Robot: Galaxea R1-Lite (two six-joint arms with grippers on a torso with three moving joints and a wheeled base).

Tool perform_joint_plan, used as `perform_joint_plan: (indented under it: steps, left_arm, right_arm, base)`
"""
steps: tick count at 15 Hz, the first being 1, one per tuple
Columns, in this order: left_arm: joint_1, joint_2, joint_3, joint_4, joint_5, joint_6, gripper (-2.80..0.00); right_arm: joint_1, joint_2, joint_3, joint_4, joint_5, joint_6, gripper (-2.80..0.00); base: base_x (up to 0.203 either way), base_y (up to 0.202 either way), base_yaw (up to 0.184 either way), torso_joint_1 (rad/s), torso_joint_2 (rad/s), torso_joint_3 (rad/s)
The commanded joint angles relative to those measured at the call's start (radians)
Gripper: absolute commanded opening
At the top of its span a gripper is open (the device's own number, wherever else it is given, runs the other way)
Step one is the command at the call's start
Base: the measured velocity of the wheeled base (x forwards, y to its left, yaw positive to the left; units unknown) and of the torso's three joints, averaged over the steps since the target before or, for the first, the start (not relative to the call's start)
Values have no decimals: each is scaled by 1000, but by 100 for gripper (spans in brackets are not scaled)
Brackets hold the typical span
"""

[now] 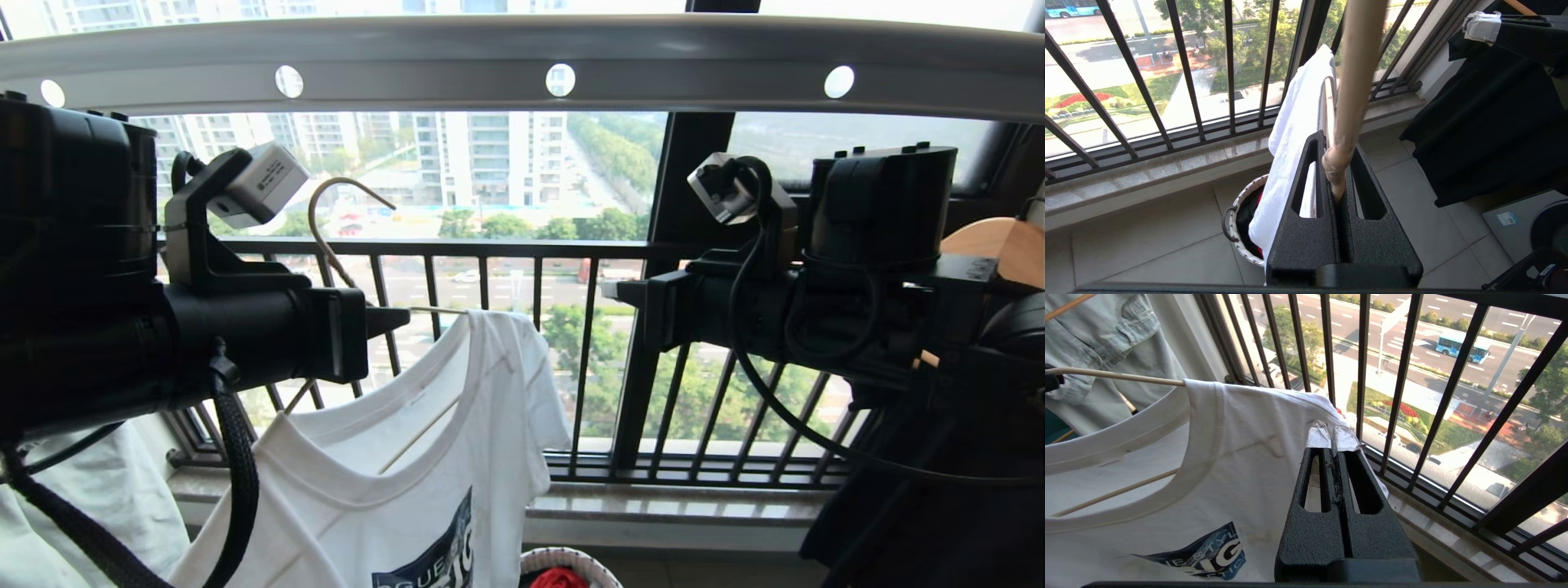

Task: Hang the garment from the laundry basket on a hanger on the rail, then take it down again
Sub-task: Take the clothes off the clothes rack

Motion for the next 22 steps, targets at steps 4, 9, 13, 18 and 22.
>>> perform_joint_plan:
  steps: [4, 9, 13, 18, 22]
  left_arm:
    - [-8, 46, 27, -72, 0, -1, -280]
    - [-15, 79, 41, -117, 24, -6, -280]
    - [-94, 139, 90, -286, 158, -10, -280]
    - [-123, 136, 88, -289, 166, -15, -280]
    - [-125, 135, 87, -290, 166, -15, -280]
  right_arm:
    - [53, 127, -67, -1, -12, 2, -280]
    - [101, 121, -50, 0, -68, 0, 0]
    - [161, 148, -53, -4, -173, 0, 0]
    - [207, 199, -70, -9, -295, 2, 0]
    - [214, 217, -84, -9, -321, 2, 0]
  base:
    - [0, 0, 0, 0, 0, 0]
    - [0, 0, 0, 0, 0, 0]
    - [0, 0, 0, 0, 0, 0]
    - [0, 0, 0, 0, 0, 0]
    - [0, 0, 0, 0, 0, 0]
